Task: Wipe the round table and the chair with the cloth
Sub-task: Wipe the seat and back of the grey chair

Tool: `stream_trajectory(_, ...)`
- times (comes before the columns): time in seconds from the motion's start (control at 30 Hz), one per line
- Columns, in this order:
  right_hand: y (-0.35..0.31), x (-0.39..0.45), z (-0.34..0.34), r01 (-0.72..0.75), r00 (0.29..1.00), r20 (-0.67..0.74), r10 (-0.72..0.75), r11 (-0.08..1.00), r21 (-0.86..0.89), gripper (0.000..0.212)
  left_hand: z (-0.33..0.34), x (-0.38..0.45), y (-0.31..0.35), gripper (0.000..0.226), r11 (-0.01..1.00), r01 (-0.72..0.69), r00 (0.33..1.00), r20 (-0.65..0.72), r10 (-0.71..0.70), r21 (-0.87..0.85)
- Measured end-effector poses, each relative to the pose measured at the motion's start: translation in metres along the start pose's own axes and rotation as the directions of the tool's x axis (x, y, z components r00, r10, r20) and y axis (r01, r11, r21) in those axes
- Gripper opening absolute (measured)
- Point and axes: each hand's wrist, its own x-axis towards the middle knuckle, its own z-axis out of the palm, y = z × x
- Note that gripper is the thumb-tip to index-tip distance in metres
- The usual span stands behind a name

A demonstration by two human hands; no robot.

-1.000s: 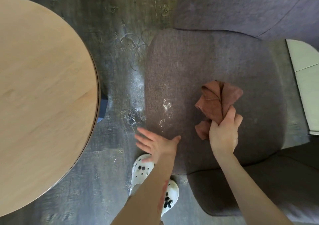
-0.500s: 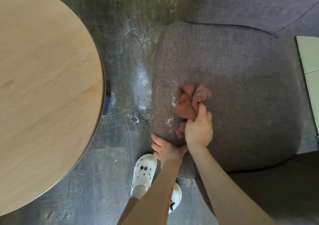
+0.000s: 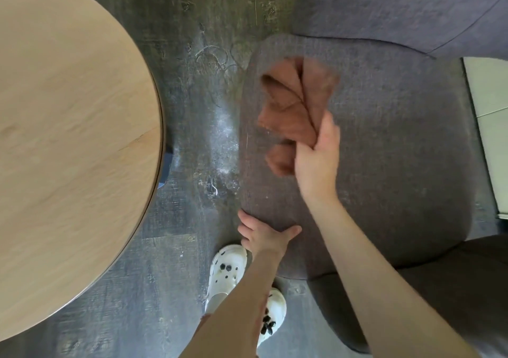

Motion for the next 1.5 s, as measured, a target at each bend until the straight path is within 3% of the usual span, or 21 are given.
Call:
stream_trajectory(0.1, 0.04, 0.021, -0.047, -0.166, 0.985, -0.1, 0.138, 0.911, -0.378, 0.046, -0.002, -0.002, -0.001, 0.131, 1.0, -0.019, 1.0, 0.025, 0.019, 0.009)
stream_trajectory(0.2, 0.062, -0.001, -0.041, -0.244, 0.962, -0.048, 0.268, 0.772, -0.587, 0.053, -0.002, -0.001, -0.002, 0.131, 0.999, -0.039, 0.999, 0.035, 0.039, -0.02)
stream_trajectory(0.33, 0.042, -0.03, 0.016, -0.112, 0.971, 0.125, 0.204, 0.848, -0.517, 0.042, 0.0, 0.0, -0.001, 0.116, 0.996, -0.069, 0.997, 0.03, 0.067, 0.055)
stream_trajectory(0.37, 0.031, -0.037, 0.034, -0.026, 0.951, 0.257, 0.173, 0.871, -0.49, 0.041, 0.0, 0.002, 0.0, 0.109, 0.988, -0.079, 0.996, 0.054, 0.072, 0.131)
stream_trajectory(0.43, 0.011, -0.052, 0.064, 0.135, 0.831, 0.543, 0.118, 0.905, -0.403, 0.04, -0.004, 0.004, 0.003, 0.103, 0.957, -0.098, 0.986, 0.157, 0.056, 0.273)
stream_trajectory(0.47, 0.004, -0.058, 0.073, 0.18, 0.781, 0.619, 0.083, 0.919, -0.35, 0.04, -0.005, 0.004, 0.003, 0.104, 0.948, -0.085, 0.983, 0.18, 0.03, 0.308)
stream_trajectory(0.5, -0.001, -0.06, 0.078, 0.184, 0.787, 0.615, 0.041, 0.936, -0.298, 0.042, -0.006, 0.006, 0.003, 0.106, 0.945, -0.082, 0.984, 0.179, 0.026, 0.317)
stream_trajectory(0.57, -0.009, -0.045, 0.067, 0.074, 0.911, 0.412, 0.014, 0.978, -0.197, 0.047, -0.006, 0.003, 0.002, 0.109, 0.988, -0.022, 0.99, 0.139, 0.0, 0.156)
stream_trajectory(0.63, -0.008, -0.012, 0.043, 0.007, 0.996, 0.084, 0.005, 0.989, -0.148, 0.043, -0.003, 0.0, 0.002, 0.115, 1.0, 0.011, 0.997, 0.075, -0.01, -0.005)
stream_trajectory(0.7, 0.002, 0.03, 0.012, -0.074, 0.988, -0.148, 0.041, 0.972, -0.223, 0.042, -0.003, -0.002, 0.002, 0.126, 1.0, 0.024, 0.997, 0.07, -0.023, -0.018)
stream_trajectory(0.8, 0.023, 0.076, -0.021, -0.267, 0.957, -0.219, 0.19, 0.871, -0.411, 0.049, -0.004, 0.001, 0.002, 0.132, 0.999, 0.03, 0.995, 0.091, -0.029, -0.018)
stream_trajectory(0.9, 0.038, 0.087, -0.014, -0.313, 0.949, -0.149, 0.279, 0.76, -0.569, 0.045, -0.002, 0.003, 0.0, 0.133, 1.0, 0.031, 0.996, 0.088, -0.031, -0.001)
stream_trajectory(1.0, 0.032, 0.072, 0.024, -0.224, 0.971, -0.063, 0.23, 0.787, -0.575, 0.036, 0.003, 0.009, -0.005, 0.135, 0.999, 0.044, 0.995, 0.085, -0.044, -0.005)
stream_trajectory(1.07, 0.016, 0.052, 0.054, -0.096, 0.983, 0.08, 0.164, 0.836, -0.541, 0.033, 0.009, 0.013, -0.009, 0.131, 0.999, 0.047, 0.996, 0.077, -0.046, -0.015)
stream_trajectory(1.1, 0.008, 0.041, 0.069, -0.006, 0.972, 0.2, 0.128, 0.856, -0.517, 0.033, 0.012, 0.015, -0.011, 0.123, 0.999, 0.039, 0.998, 0.058, -0.038, -0.015)
stream_trajectory(1.17, -0.006, 0.016, 0.094, 0.123, 0.872, 0.479, 0.104, 0.9, -0.419, 0.033, 0.016, 0.017, -0.013, 0.1, 1.0, 0.015, 1.0, 0.004, -0.015, -0.005)
stream_trajectory(1.23, -0.011, -0.005, 0.101, 0.089, 0.812, 0.575, 0.105, 0.95, -0.3, 0.036, 0.017, 0.019, -0.013, 0.091, 0.999, 0.013, 0.999, -0.038, -0.014, -0.034)
stream_trajectory(1.3, -0.006, -0.013, 0.078, -0.018, 0.929, 0.364, 0.073, 0.988, -0.151, 0.044, 0.015, 0.018, -0.011, 0.1, 0.998, 0.025, 0.999, -0.035, -0.027, -0.05)
stream_trajectory(1.37, 0.009, -0.008, 0.031, -0.031, 0.999, -0.009, 0.031, 0.999, -0.03, 0.04, 0.012, 0.016, -0.009, 0.118, 0.999, 0.029, 0.999, 0.028, -0.029, -0.021)
stream_trajectory(1.43, 0.039, 0.001, -0.027, -0.104, 0.953, -0.295, 0.067, 0.988, -0.112, 0.036, 0.006, 0.012, -0.007, 0.132, 1.0, 0.025, 0.996, 0.081, -0.026, 0.011)
stream_trajectory(1.5, 0.072, 0.003, -0.077, -0.335, 0.868, -0.452, 0.205, 0.914, -0.228, 0.039, 0.0, 0.008, -0.003, 0.134, 1.0, 0.015, 0.996, 0.093, -0.016, 0.011)
